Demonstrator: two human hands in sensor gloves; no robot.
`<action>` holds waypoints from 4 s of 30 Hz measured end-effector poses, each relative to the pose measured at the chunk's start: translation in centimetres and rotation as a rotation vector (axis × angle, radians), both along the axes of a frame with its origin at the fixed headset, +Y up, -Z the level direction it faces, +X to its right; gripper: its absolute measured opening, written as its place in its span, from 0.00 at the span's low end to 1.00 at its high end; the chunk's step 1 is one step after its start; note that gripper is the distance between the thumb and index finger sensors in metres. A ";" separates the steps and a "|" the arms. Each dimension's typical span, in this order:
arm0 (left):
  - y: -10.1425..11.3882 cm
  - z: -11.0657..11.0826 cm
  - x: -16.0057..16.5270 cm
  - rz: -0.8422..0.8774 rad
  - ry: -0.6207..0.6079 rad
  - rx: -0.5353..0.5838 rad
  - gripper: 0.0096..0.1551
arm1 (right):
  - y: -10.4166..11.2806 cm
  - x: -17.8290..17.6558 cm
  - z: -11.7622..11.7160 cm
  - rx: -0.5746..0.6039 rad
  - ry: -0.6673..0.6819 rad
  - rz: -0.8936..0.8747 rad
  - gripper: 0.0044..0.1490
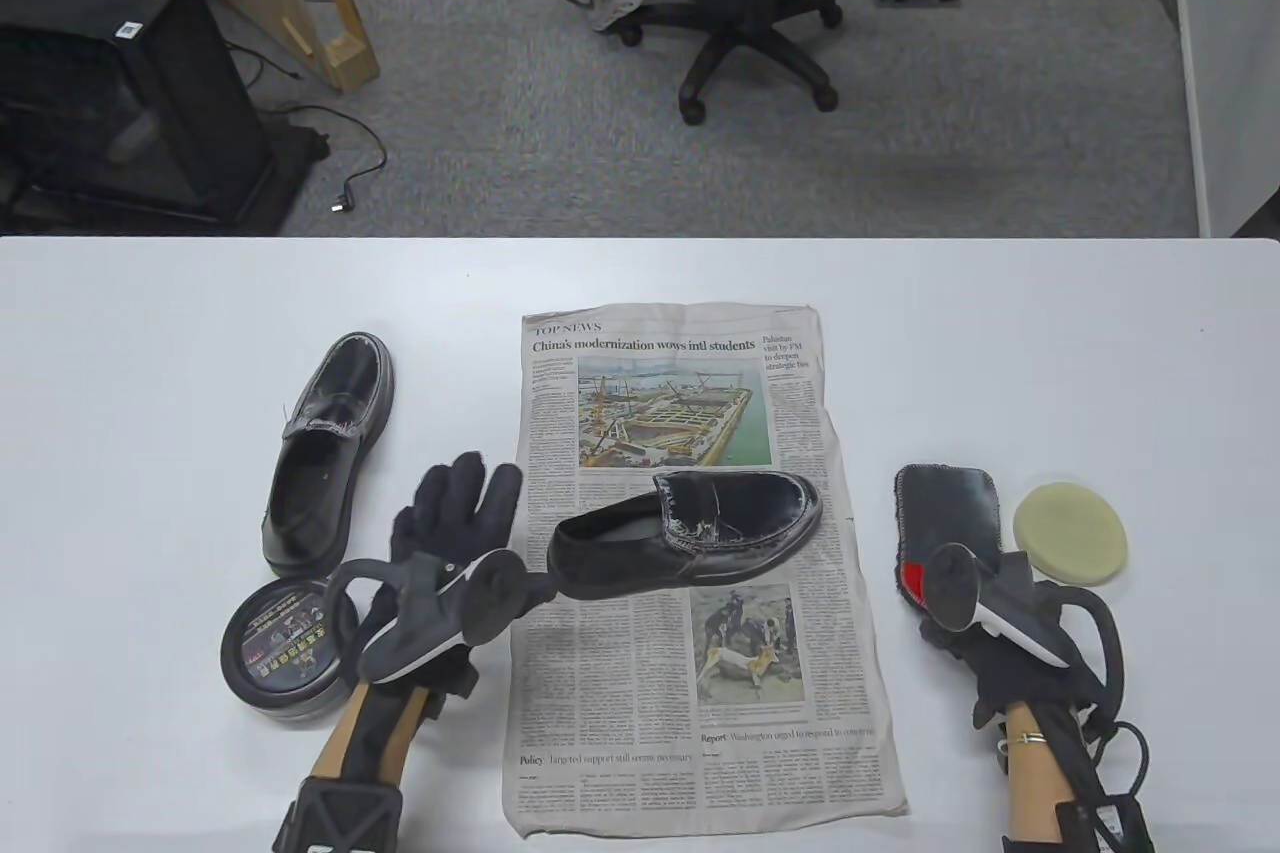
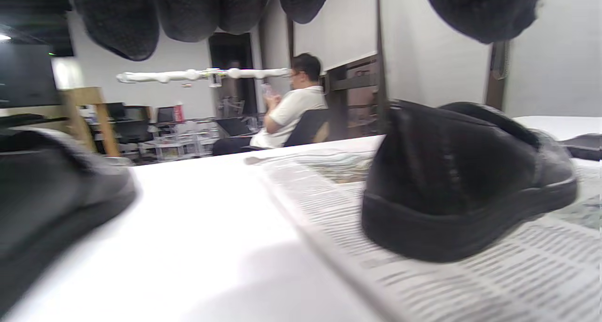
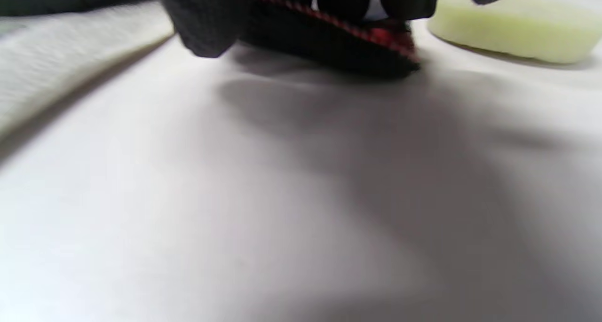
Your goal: Dip and apply leather care cream with polishing sponge on shoes
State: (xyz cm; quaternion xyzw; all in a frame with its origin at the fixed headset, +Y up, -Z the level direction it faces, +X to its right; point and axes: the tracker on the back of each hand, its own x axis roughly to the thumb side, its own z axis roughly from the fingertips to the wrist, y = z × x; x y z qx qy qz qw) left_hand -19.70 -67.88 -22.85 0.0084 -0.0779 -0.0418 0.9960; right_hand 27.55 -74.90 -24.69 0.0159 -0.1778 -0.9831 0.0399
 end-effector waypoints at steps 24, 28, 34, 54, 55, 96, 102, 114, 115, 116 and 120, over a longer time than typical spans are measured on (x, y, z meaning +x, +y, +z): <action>-6.2 2.6 -11.2 0.145 0.294 -0.459 0.82 | 3.4 -5.2 3.2 0.268 0.268 -0.152 0.53; -4.3 3.5 -7.1 0.207 0.073 -0.418 0.81 | 3.5 -6.3 3.5 0.273 0.314 -0.164 0.53; -2.7 3.5 6.0 0.099 -0.375 -0.428 0.81 | 3.4 -8.0 4.1 0.263 0.385 -0.151 0.53; -6.1 2.1 14.2 0.089 -0.529 -0.414 0.82 | 2.4 -15.5 6.0 0.153 0.631 -0.197 0.62; -6.5 2.2 13.4 0.050 -0.506 -0.408 0.81 | 2.3 -16.5 6.0 0.153 0.648 -0.164 0.63; -9.2 1.4 11.1 0.161 -0.415 -0.385 0.70 | 1.8 -20.7 5.2 0.018 0.745 -0.150 0.71; -9.2 1.4 11.1 0.164 -0.417 -0.386 0.69 | 2.0 -20.2 5.5 0.090 0.688 -0.128 0.74; -9.2 1.3 11.0 0.167 -0.418 -0.396 0.69 | 2.9 -20.0 5.5 0.146 0.703 -0.249 0.68; -9.2 1.3 11.0 0.167 -0.419 -0.396 0.69 | 3.0 -20.0 5.6 0.152 0.696 -0.236 0.69; -9.2 1.4 11.0 0.167 -0.419 -0.396 0.69 | 3.1 -20.0 5.7 0.167 0.691 -0.190 0.71; -9.2 1.4 11.0 0.169 -0.416 -0.396 0.69 | 1.6 -20.9 5.7 0.149 0.695 0.013 0.75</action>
